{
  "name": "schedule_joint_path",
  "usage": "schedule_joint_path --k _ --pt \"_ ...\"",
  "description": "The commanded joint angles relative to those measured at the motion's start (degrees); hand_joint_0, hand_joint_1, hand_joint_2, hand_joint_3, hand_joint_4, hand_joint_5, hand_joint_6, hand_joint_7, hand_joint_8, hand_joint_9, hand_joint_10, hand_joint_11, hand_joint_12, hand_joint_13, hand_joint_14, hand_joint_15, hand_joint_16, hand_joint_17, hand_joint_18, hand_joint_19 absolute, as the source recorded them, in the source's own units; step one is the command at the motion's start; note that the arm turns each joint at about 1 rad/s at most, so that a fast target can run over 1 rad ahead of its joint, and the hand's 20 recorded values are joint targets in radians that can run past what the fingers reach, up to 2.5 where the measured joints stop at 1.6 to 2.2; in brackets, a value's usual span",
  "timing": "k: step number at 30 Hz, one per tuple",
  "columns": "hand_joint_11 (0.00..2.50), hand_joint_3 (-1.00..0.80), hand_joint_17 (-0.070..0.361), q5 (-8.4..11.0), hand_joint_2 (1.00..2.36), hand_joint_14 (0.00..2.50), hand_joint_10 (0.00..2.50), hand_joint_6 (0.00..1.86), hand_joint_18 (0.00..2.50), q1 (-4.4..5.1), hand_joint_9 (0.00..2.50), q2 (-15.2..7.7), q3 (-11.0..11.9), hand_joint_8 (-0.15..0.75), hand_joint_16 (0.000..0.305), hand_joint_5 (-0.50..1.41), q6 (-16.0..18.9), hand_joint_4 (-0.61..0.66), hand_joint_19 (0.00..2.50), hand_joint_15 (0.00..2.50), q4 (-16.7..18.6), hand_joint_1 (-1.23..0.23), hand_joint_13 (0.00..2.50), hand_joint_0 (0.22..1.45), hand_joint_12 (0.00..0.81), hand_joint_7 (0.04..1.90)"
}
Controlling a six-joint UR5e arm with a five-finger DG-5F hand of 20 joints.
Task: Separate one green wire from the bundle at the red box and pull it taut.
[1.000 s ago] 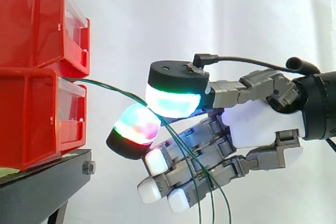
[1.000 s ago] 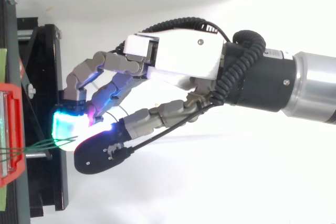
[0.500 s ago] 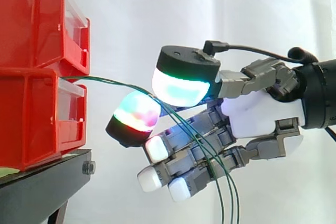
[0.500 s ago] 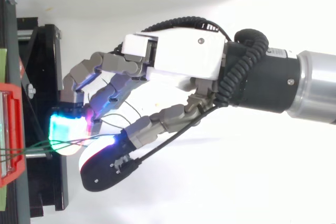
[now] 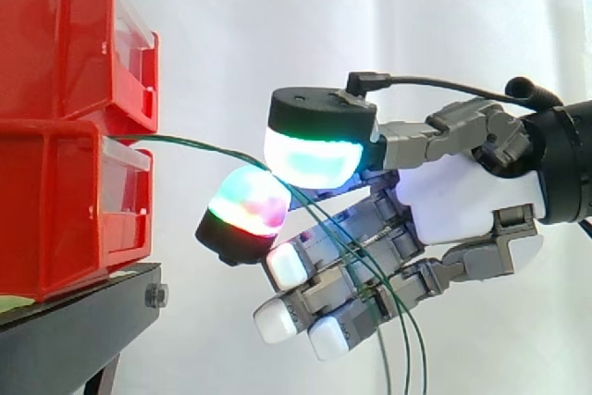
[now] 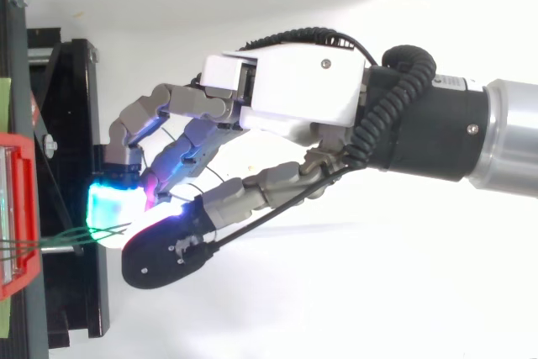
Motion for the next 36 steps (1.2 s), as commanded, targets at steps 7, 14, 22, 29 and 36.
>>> schedule_joint_path --k 7,14,22,29,36 --pt "0.60 -0.41 0.101 -0.09 1.01 0.02 0.02 0.94 0.70 0.01 0.87 0.0 1.1 0.232 0.045 -0.17 1.1 -0.05 0.47 0.42 -3.5 -0.89 0.73 0.72 0.314 0.86" --pt "0.60 -0.50 0.103 -0.44 1.00 0.02 0.02 0.94 0.67 0.01 0.89 0.0 1.6 0.235 0.046 -0.17 2.0 0.08 0.50 0.44 -5.4 -0.81 0.73 0.57 0.314 0.81" --pt "0.60 -0.44 0.105 -1.05 1.00 0.02 0.02 0.92 0.65 0.01 0.90 0.0 3.5 0.237 0.047 -0.17 2.1 0.07 0.52 0.44 -8.5 -0.60 0.73 0.58 0.315 0.83" --pt "0.60 -0.31 0.103 -1.05 1.01 0.02 0.02 0.92 0.65 -0.16 0.89 0.0 3.8 0.243 0.046 -0.17 2.1 0.02 0.51 0.44 -8.6 -0.75 0.73 0.62 0.317 0.87" --pt "0.60 -0.39 0.100 -1.14 1.01 0.02 0.02 0.93 0.70 -0.34 0.88 0.0 4.4 0.231 0.045 -0.17 2.0 -0.03 0.49 0.43 -8.8 -0.91 0.74 0.71 0.312 0.85"
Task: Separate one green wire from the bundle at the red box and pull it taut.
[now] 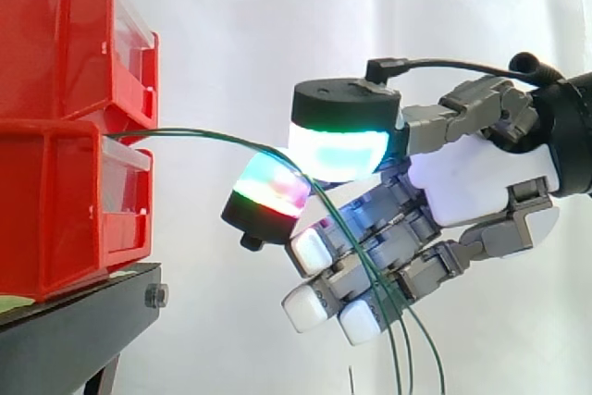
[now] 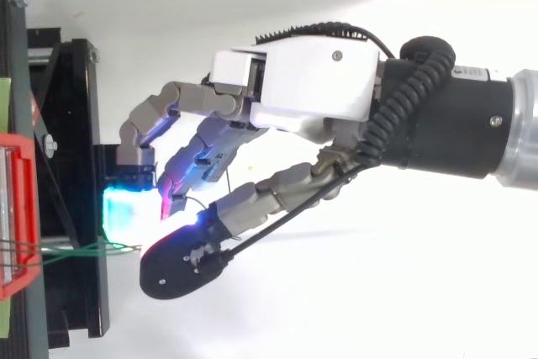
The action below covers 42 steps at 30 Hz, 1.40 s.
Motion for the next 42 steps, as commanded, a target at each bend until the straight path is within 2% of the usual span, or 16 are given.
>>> schedule_joint_path --k 1,7,16,21,23,25,26,27,29,31,34,42 --pt "0.60 -0.42 0.100 -0.04 1.01 0.02 0.02 0.93 0.71 -0.17 0.88 0.0 0.4 0.229 0.044 -0.17 -0.1 -0.04 0.49 0.44 -0.2 -0.90 0.74 0.72 0.312 0.84" --pt "0.60 -0.47 0.099 0.14 1.00 0.02 0.02 0.93 0.72 -0.17 0.88 0.0 0.7 0.230 0.044 -0.17 -0.1 0.00 0.50 0.44 -1.4 -0.91 0.75 0.71 0.309 0.83" --pt "0.60 -0.50 0.105 0.14 1.00 0.02 0.02 0.93 0.68 -0.08 0.91 0.0 0.7 0.238 0.046 -0.17 -0.4 0.08 0.52 0.45 -1.3 -0.75 0.74 0.56 0.319 0.79" --pt "0.60 -0.50 0.115 0.05 1.00 0.02 0.02 0.91 0.68 -0.08 0.92 -0.1 -0.9 0.254 0.051 -0.16 -0.3 0.09 0.52 0.45 -0.9 -0.68 0.75 0.50 0.336 0.81" --pt "0.60 -0.50 0.116 0.23 1.00 0.02 0.02 0.91 0.68 0.09 0.93 0.0 -1.8 0.253 0.051 -0.16 1.1 0.09 0.52 0.45 1.1 -0.67 0.75 0.49 0.339 0.81" --pt "0.69 -0.50 0.117 0.31 1.00 0.02 0.02 0.91 0.68 0.18 1.00 0.0 -2.9 0.263 0.052 -0.16 2.8 0.10 0.52 0.45 2.7 -0.65 0.75 0.49 0.342 0.81" --pt "0.79 -0.50 0.117 0.23 1.00 0.02 0.02 0.91 0.68 0.27 1.04 0.0 -3.7 0.261 0.052 -0.16 4.0 0.10 0.52 0.47 3.7 -0.64 0.76 0.49 0.341 0.81" --pt "1.00 -0.50 0.117 0.23 1.00 0.02 0.02 0.91 0.67 0.27 1.14 -0.1 -4.4 0.271 0.052 -0.17 5.2 0.10 0.52 0.50 4.8 -0.62 0.77 0.49 0.344 0.78" --pt "1.16 -0.50 0.117 0.23 1.00 0.02 0.02 0.90 0.68 0.36 1.15 -0.1 -5.1 0.271 0.052 -0.18 6.5 0.12 0.52 0.52 6.2 -0.62 0.78 0.49 0.342 0.74" --pt "1.18 -0.50 0.117 0.40 1.00 0.02 0.02 0.90 0.68 0.36 1.15 -0.1 -6.1 0.269 0.052 -0.19 8.1 0.13 0.52 0.52 8.9 -0.62 0.78 0.49 0.343 0.73" --pt "1.19 -0.50 0.118 0.40 1.00 0.02 0.01 0.90 0.68 0.45 1.15 -0.1 -6.8 0.271 0.052 -0.19 8.5 0.13 0.52 0.53 10.8 -0.62 0.78 0.49 0.344 0.71" --pt "1.20 -0.50 0.117 0.31 1.00 0.02 0.01 0.89 0.67 0.45 1.13 -0.1 -6.8 0.265 0.052 -0.19 8.6 0.13 0.52 0.52 11.4 -0.62 0.78 0.49 0.345 0.72"
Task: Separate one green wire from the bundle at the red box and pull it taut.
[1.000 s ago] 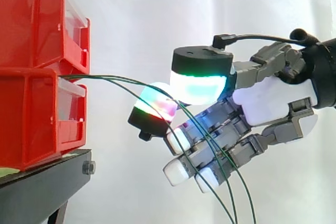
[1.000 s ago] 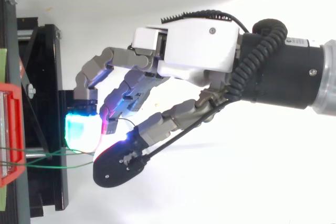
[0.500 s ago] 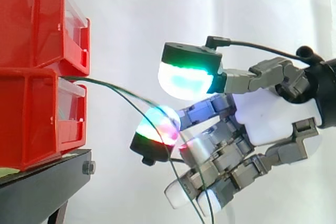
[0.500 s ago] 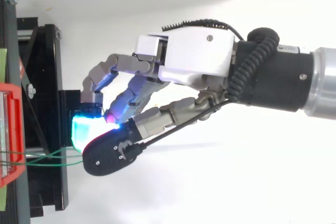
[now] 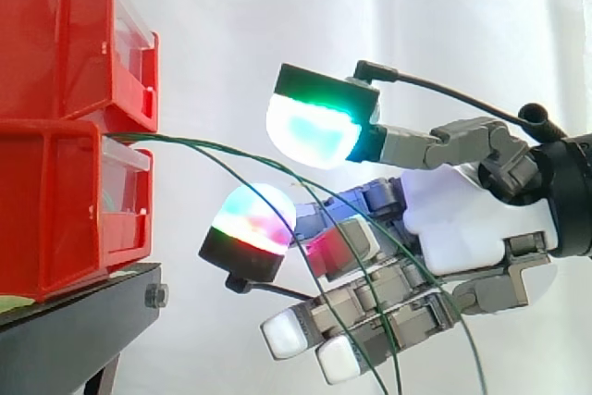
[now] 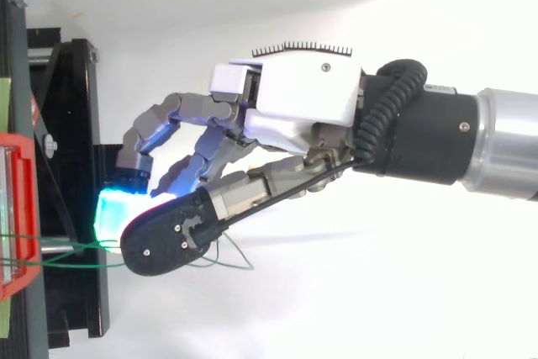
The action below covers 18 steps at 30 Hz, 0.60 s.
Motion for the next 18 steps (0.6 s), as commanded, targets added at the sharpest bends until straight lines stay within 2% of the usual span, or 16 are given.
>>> schedule_joint_path --k 1,7,10,14,18 --pt "1.21 -0.50 0.117 0.06 1.00 0.02 0.01 0.89 0.67 0.02 1.12 0.1 0.0 0.267 0.052 -0.19 0.0 0.13 0.52 0.53 0.2 -0.63 0.78 0.49 0.343 0.72" --pt "1.20 -0.50 0.120 -0.02 1.00 0.02 0.01 0.89 0.68 0.20 1.10 0.0 0.7 0.271 0.053 -0.20 0.0 0.15 0.52 0.52 0.0 -0.70 0.77 0.48 0.348 0.68" --pt "1.20 -0.50 0.114 -0.20 1.00 0.02 0.01 0.89 0.66 0.20 1.08 0.1 0.9 0.261 0.051 -0.21 0.0 0.12 0.53 0.53 0.0 -0.77 0.76 0.51 0.335 0.70" --pt "1.21 -0.50 0.109 -0.38 1.00 0.02 0.02 0.90 0.65 0.20 1.08 0.1 1.1 0.249 0.049 -0.20 0.3 0.10 0.53 0.53 -0.9 -0.77 0.76 0.55 0.325 0.72" --pt "1.20 -0.44 0.107 -1.34 1.00 0.02 0.01 0.90 0.65 0.20 1.08 0.1 2.3 0.242 0.048 -0.20 0.3 0.09 0.54 0.53 -4.7 -0.77 0.76 0.58 0.317 0.72"
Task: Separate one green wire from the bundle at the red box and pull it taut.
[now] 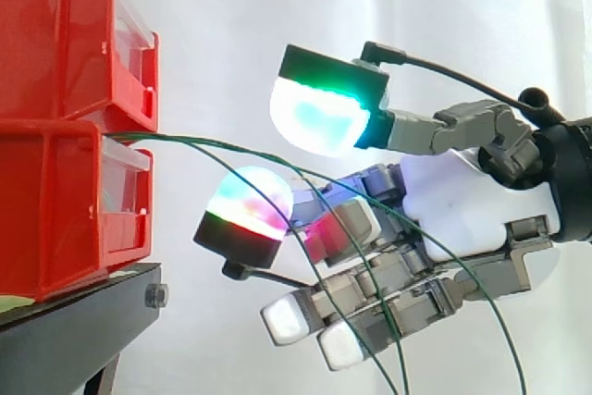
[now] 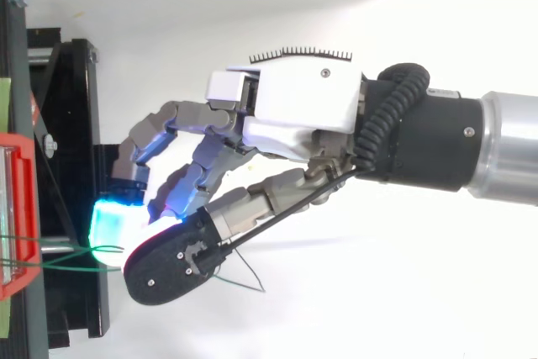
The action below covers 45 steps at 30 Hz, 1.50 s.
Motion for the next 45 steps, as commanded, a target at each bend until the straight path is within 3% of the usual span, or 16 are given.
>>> schedule_joint_path --k 1,6,20,32,35,37,41,45 --pt "1.20 -0.41 0.106 -0.66 1.01 0.02 0.01 0.91 0.65 0.00 1.08 0.0 0.9 0.243 0.047 -0.20 0.0 0.09 0.54 0.53 -2.7 -0.78 0.76 0.59 0.317 0.72" --pt "1.21 -0.34 0.105 -1.01 1.01 0.02 0.01 0.91 0.66 0.00 1.08 0.1 1.8 0.241 0.047 -0.20 -0.1 0.07 0.54 0.55 -5.0 -0.78 0.77 0.61 0.314 0.73" --pt "1.18 -0.33 0.104 -1.01 1.01 0.02 0.01 0.92 0.68 -0.17 1.08 2.3 1.7 0.252 0.046 -0.20 -3.0 0.06 0.54 0.54 -6.1 -0.80 0.78 0.63 0.317 0.72" --pt "1.15 -0.45 0.102 -1.10 1.01 0.02 0.02 0.93 0.74 -0.17 1.08 2.4 1.7 0.250 0.045 -0.19 -2.9 0.06 0.53 0.53 -7.1 -0.91 0.81 0.71 0.318 0.74" --pt "1.13 -0.50 0.101 -1.01 1.00 0.02 0.02 0.92 0.73 -0.17 1.08 2.4 1.7 0.250 0.045 -0.18 -2.9 0.08 0.55 0.54 -7.0 -0.88 0.80 0.65 0.317 0.76" --pt "1.11 -0.50 0.103 -0.83 1.00 0.02 0.02 0.91 0.73 -0.26 1.09 2.4 1.8 0.254 0.046 -0.17 -3.0 0.09 0.56 0.54 -7.0 -0.79 0.80 0.59 0.322 0.76" --pt "1.07 -0.47 0.104 -0.83 1.00 0.02 0.02 0.90 0.71 -0.26 1.11 2.3 1.8 0.256 0.046 -0.16 -3.0 0.08 0.57 0.55 -7.0 -0.70 0.80 0.58 0.324 0.79" --pt "1.06 -0.35 0.103 -0.83 1.01 0.02 0.02 0.90 0.70 -0.26 1.10 2.3 1.8 0.259 0.046 -0.17 -3.1 0.06 0.57 0.56 -7.0 -0.73 0.80 0.61 0.325 0.83"
